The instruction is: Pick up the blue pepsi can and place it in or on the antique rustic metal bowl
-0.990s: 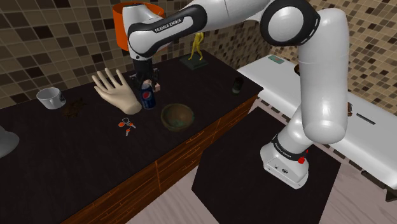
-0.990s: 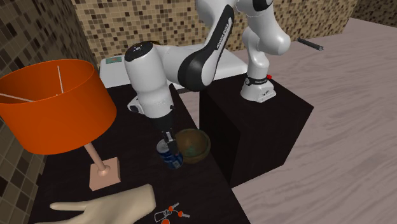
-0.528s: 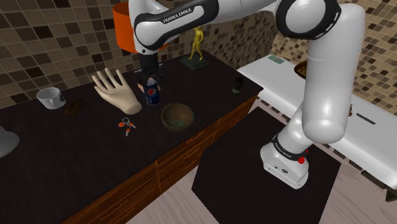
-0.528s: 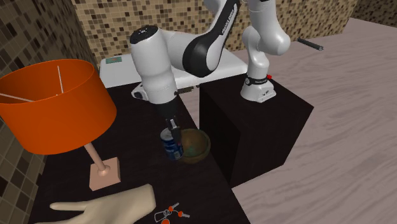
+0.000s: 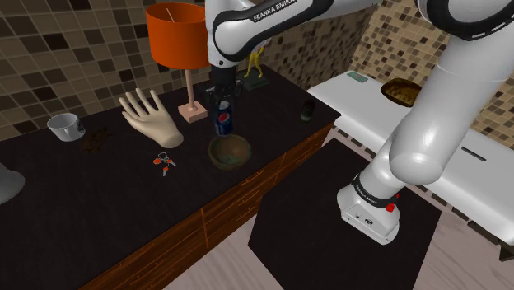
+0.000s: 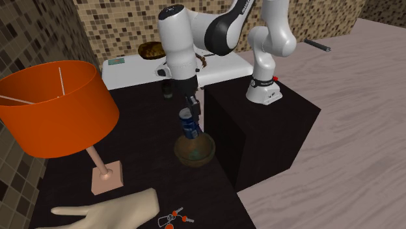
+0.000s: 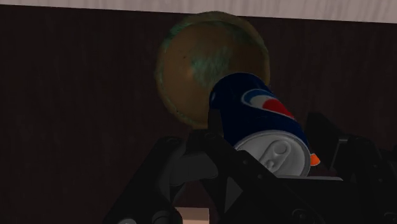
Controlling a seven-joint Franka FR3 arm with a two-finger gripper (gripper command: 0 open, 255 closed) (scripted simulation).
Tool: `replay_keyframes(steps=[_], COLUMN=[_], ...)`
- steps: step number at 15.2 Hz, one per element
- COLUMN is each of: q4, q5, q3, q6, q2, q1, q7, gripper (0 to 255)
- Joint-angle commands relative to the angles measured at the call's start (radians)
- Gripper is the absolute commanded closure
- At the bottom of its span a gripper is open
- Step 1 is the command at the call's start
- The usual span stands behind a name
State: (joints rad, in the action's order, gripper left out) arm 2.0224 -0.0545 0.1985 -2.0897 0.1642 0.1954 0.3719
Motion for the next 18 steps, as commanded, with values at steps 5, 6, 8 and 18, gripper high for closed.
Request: replay_keyframes(steps=[5,6,8,18], q4=[0.138,0.144,0.155,0.196], q5=[-0.021,-0.02,-0.018,-0.005], q3=[-0.007,-0.007,-0.007,-0.009], q6=[-0.043,-0.056,-0.082,-0.208], q2=[-0.095,-0.088,-0.073,0.014], q1=[-0.016,-0.016,-0.015,-0.011], q7=[-0.036,-0.036,-0.035,-0.032], gripper=[255,255,255,255])
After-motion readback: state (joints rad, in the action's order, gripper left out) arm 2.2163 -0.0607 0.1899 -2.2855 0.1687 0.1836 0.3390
